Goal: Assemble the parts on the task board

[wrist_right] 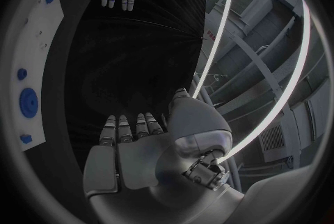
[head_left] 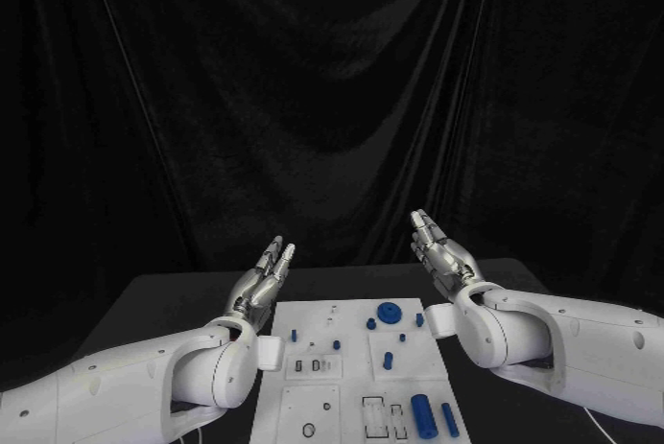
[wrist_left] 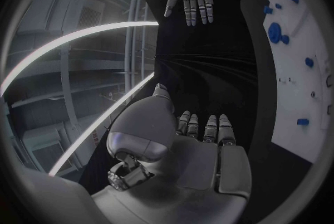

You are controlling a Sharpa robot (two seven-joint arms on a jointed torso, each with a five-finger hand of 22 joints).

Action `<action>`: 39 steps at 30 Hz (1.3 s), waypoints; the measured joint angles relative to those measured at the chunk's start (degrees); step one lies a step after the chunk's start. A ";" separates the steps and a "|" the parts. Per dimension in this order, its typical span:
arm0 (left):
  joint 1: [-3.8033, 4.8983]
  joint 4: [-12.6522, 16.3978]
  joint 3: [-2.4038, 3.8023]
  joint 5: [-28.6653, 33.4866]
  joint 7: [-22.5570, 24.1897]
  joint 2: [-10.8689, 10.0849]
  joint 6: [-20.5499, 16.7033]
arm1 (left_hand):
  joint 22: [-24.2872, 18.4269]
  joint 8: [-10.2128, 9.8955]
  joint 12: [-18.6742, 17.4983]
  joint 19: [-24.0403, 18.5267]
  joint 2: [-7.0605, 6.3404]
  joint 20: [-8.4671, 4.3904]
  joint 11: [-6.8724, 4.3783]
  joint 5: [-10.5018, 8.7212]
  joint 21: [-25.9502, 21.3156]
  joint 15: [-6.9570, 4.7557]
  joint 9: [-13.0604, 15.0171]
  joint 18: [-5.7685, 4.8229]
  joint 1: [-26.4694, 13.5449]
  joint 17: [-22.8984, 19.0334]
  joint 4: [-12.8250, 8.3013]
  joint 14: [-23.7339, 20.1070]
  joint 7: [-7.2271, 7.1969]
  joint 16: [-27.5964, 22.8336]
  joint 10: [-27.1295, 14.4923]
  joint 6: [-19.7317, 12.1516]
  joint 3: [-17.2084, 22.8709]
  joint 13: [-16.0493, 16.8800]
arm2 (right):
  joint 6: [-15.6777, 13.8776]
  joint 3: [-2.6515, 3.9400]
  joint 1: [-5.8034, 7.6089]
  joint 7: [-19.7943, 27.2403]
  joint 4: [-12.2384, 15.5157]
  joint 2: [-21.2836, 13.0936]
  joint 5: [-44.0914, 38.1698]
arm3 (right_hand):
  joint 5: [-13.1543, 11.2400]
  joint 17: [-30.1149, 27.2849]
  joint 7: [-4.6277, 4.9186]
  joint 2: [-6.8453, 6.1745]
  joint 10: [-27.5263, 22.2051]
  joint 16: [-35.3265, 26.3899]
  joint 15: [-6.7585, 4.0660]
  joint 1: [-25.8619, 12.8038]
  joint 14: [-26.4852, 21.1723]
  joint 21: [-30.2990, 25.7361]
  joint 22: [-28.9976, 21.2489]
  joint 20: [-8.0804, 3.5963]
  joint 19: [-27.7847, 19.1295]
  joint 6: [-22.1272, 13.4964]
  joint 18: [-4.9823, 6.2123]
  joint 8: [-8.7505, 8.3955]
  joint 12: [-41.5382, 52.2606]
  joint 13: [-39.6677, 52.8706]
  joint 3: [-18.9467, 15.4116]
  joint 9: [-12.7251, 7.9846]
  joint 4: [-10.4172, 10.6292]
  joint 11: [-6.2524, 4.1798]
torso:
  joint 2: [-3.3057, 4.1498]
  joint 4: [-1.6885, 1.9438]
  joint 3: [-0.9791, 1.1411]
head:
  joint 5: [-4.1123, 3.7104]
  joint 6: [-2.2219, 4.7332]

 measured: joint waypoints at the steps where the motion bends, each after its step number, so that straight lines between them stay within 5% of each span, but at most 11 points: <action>1: 0.40 -0.02 -0.60 1.03 0.58 0.04 1.78 | 0.00 0.00 0.00 0.00 -0.31 0.00 -0.87 -0.13 0.00 0.00 0.00 1.37 1.45 0.00 0.22 0.00 -0.94 0.00 -0.04 -0.09 -0.71 0.00 | 0.97 -0.29 0.34 0.00 -0.03 -0.05 0.55 | 0.00 0.00 0.00 -0.22 0.00 0.00 0.00 0.44 0.00 0.00 0.00 0.00 0.00 0.00 0.00 0.00 0.00 0.00 -0.12 0.00 0.01 0.00 | 0.00 0.00 0.00 | 0.00 0.00; 6: 1.34 -0.05 -2.18 4.41 2.68 0.14 7.57 | 0.00 0.00 0.00 0.00 -0.78 0.00 -1.48 -0.60 0.00 0.00 0.00 1.81 2.35 0.00 0.37 0.00 -1.37 0.00 -0.04 -0.06 -1.01 0.00 | 3.36 -0.55 0.67 -0.01 -0.06 -0.11 1.99 | 0.00 0.00 0.00 -0.60 0.00 0.00 0.00 0.82 0.00 0.00 0.00 0.00 0.00 0.00 -0.01 0.00 0.00 0.00 -0.12 0.01 0.01 0.00 | -0.02 -0.01 -0.01 | -0.01 0.00; 10: 1.71 -0.08 -2.67 6.42 3.78 0.17 11.01 | 0.01 0.00 0.00 0.00 -1.01 0.00 -1.48 -0.88 0.00 0.00 0.06 1.81 2.58 0.01 0.37 0.00 -1.43 0.00 -0.05 -0.01 -1.01 -0.01 | 4.36 -0.57 0.67 -0.01 -0.06 -0.11 2.69 | -0.09 0.00 0.00 -1.07 0.00 0.00 0.00 1.29 0.00 0.00 0.00 0.00 0.00 0.00 -0.01 0.00 0.00 0.00 -0.12 0.01 0.01 0.00 | -0.03 -0.01 -0.01 | -0.01 0.00; 14: 1.71 -3.30 -2.76 6.94 4.44 0.78 17.32 | 0.01 0.00 0.00 0.00 -1.01 0.00 -1.49 -1.14 0.00 0.01 0.06 1.80 2.58 0.02 0.37 0.00 -1.43 0.00 -0.06 0.00 -1.01 -0.03 | 6.57 -0.58 0.67 -0.20 -1.24 -0.57 3.07 | -0.49 0.00 1.27 -1.52 -0.04 0.00 0.00 1.74 0.00 0.00 0.00 0.00 0.00 0.02 -0.01 0.00 0.00 0.00 -0.12 0.02 0.01 1.05 | 0.01 0.03 -0.01 | -0.29 -2.02; 24: 1.69 -4.49 -2.75 4.95 5.20 0.54 24.93 | 0.01 0.22 0.00 0.00 -1.53 0.00 -0.50 -1.49 0.00 0.01 0.18 4.46 3.10 0.03 0.37 0.00 -0.37 0.00 0.02 1.06 -1.00 -0.04 | 11.05 -0.57 0.67 -1.42 -1.96 -0.35 3.50 | -0.92 0.00 4.13 -2.63 0.01 0.00 0.00 3.30 0.00 0.00 0.00 0.00 0.00 1.60 -0.02 0.00 0.00 0.00 0.10 0.20 0.02 4.80 | 0.03 0.08 -0.02 | -0.52 -4.11; 26: 1.65 -4.84 -2.75 3.71 5.25 0.39 25.58 | 0.02 0.22 0.00 0.00 -1.19 0.00 -0.25 -1.11 0.00 0.01 0.18 4.46 3.43 0.03 0.37 0.00 -0.19 0.00 -0.10 1.24 -1.00 -0.04 | 12.14 -0.57 0.67 -1.74 -2.22 -0.31 3.50 | -0.91 0.00 4.93 -3.00 -0.01 0.00 0.00 4.00 0.00 0.00 0.00 1.30 -0.02 2.05 -0.10 0.00 0.00 0.00 0.62 0.35 -0.07 5.35 | 0.03 0.08 -0.02 | -0.54 -4.71; 27: 1.62 -5.04 -2.75 3.13 5.28 0.29 25.92 | 0.02 0.22 0.00 0.00 -1.02 0.00 0.37 0.81 0.00 0.01 0.22 4.46 4.15 0.04 0.21 0.00 0.14 0.00 -0.11 1.42 -0.75 -0.04 | 12.73 -0.57 0.67 -1.90 -2.43 -0.26 3.45 | -0.64 0.00 5.47 -3.31 -0.05 0.00 0.76 5.00 -0.01 0.00 0.00 3.41 -0.02 2.59 -1.13 0.16 0.00 0.00 0.93 0.50 -0.38 6.71 | 0.02 0.07 -0.02 | -0.55 -5.21; 29: 1.53 -5.58 -2.75 1.85 5.34 0.08 26.76 | 0.02 0.22 0.00 0.00 -0.41 1.23 0.72 7.86 0.00 0.01 0.30 4.46 8.03 0.04 0.29 0.00 0.76 0.00 -0.11 1.77 1.03 -0.03 | 14.30 -0.57 0.67 -2.34 -3.13 -0.08 3.08 | 0.62 0.00 6.40 -4.87 0.40 0.00 6.05 6.62 -0.02 1.38 1.00 8.69 1.66 5.49 -2.38 1.37 1.29 0.39 1.65 1.10 -0.82 11.90 | 0.02 0.07 -0.02 | -0.55 -5.90; 31: 1.32 -6.04 -2.74 0.92 5.37 -0.02 27.54 | 0.02 0.22 0.00 0.02 0.01 2.34 0.72 11.00 0.00 0.01 0.31 4.45 9.32 0.04 0.45 0.00 0.75 0.00 -0.11 1.75 1.63 -0.03 | 15.65 -0.57 0.67 -2.68 -3.90 0.15 2.40 | 0.84 0.47 7.10 -6.06 1.22 0.73 9.80 7.81 0.93 4.63 2.87 12.25 6.24 7.18 -2.35 2.01 2.81 0.75 2.55 1.28 -0.42 15.00 | 0.02 0.04 -0.02 | -0.49 -6.66; 36: 0.24 -7.11 -2.78 -0.96 5.42 -0.28 29.90 | 0.02 0.24 0.00 0.01 0.16 3.73 0.72 14.90 0.00 0.01 0.36 4.46 11.13 0.04 0.52 0.00 1.26 0.00 -0.11 2.27 2.34 -0.03 | 19.03 -0.57 0.67 -3.44 -5.88 0.53 -0.68 | 0.84 1.94 9.35 -8.02 3.38 4.01 13.18 9.70 6.36 10.07 5.27 15.86 15.96 10.99 -2.35 3.07 5.76 1.23 5.53 1.61 0.13 17.54 | 0.01 0.00 -0.02 | -0.13 -8.39; 39: -0.01 -7.51 -2.79 -1.71 5.42 -0.61 31.06 | 0.02 0.48 0.00 0.07 0.12 5.49 1.42 16.20 0.00 0.01 0.46 4.45 12.16 0.03 0.39 0.00 1.87 0.00 -0.03 2.88 2.69 -0.02 | 20.23 -0.57 0.74 -3.84 -6.97 0.67 -2.68 | 0.84 2.94 10.90 -9.00 7.79 6.91 14.95 10.24 14.95 13.08 6.10 17.91 23.43 14.04 -2.35 3.86 9.92 1.94 6.65 1.94 0.08 20.86 | 0.01 -0.03 -0.02 | 0.03 -9.49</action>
